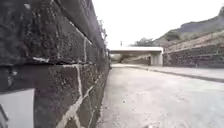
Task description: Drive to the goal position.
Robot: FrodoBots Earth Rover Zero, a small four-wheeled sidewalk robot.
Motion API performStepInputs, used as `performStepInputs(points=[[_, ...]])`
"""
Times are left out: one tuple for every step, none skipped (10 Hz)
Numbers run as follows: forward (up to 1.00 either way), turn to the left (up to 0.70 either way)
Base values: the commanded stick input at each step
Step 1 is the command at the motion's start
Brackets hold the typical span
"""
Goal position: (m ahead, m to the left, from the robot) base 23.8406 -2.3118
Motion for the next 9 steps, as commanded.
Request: performStepInputs(points=[[0.13,0.0],[0.38,0.0],[0.63,0.0],[0.7,0.0],[0.7,0.0],[0.7,0.0],[0.7,0.0],[0.7,0.0],[0.7,0.0]])
